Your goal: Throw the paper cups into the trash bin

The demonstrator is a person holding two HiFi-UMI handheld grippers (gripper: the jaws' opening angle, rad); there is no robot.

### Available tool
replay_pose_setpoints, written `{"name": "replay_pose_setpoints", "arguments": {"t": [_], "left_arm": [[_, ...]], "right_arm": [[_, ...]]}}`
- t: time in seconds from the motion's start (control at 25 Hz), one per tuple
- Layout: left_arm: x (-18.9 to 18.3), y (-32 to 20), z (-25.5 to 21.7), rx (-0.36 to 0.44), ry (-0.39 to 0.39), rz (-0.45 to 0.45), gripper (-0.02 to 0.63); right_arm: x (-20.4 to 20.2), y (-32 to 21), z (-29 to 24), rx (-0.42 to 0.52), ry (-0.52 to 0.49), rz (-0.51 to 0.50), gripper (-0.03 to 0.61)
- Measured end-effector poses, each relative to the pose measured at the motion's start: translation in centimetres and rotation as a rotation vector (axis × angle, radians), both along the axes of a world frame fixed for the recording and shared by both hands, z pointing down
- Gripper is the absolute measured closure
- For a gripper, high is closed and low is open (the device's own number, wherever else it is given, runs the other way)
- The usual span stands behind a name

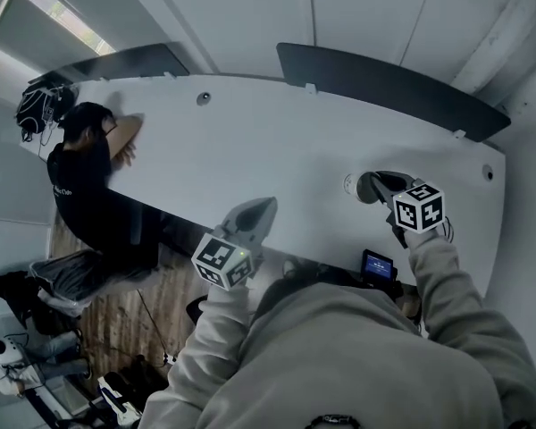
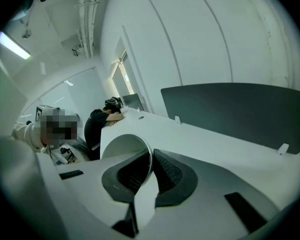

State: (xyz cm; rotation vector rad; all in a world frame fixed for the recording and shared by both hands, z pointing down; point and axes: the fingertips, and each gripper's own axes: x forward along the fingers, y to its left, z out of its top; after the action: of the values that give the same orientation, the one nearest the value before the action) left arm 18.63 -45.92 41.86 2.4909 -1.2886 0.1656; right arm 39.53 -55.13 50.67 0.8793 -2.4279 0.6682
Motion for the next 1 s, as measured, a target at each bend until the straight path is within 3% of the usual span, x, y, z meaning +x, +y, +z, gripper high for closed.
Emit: {"name": "replay_pose_setpoints", "arguments": {"t": [0.24, 0.36, 0.48, 0.6, 0.88, 1.0], "left_arm": [[-3.3, 0.2, -0.8, 0.021, -0.04, -0.119, 0.624], [-5.1, -0.6, -1.0, 0.033, 0.0, -0.206, 0.624], [-5.7, -0.6, -1.6, 0.057, 0.042, -0.212, 0.624], [-7.5, 0.1, -1.5, 0.068, 0.004, -0.232, 0.624], [-16.4, 7.4, -1.3, 0.051, -0.07, -0.449, 0.624], [-21.9, 12.7, -2.6, 0.061, -0.075, -0.569, 0.624]], "right_arm": [[-2.4, 0.5, -0.5, -0.02, -0.039, -0.071, 0.535], [-3.4, 0.2, -0.7, -0.015, -0.038, -0.112, 0.535], [-4.6, -0.4, -1.5, 0.003, -0.05, -0.15, 0.535], [-6.8, -1.1, -2.4, 0.029, -0.068, -0.198, 0.535], [-11.1, 1.4, -2.6, 0.029, -0.019, -0.356, 0.535], [-14.8, 2.7, -3.2, 0.019, -0.001, -0.428, 0.535]]}}
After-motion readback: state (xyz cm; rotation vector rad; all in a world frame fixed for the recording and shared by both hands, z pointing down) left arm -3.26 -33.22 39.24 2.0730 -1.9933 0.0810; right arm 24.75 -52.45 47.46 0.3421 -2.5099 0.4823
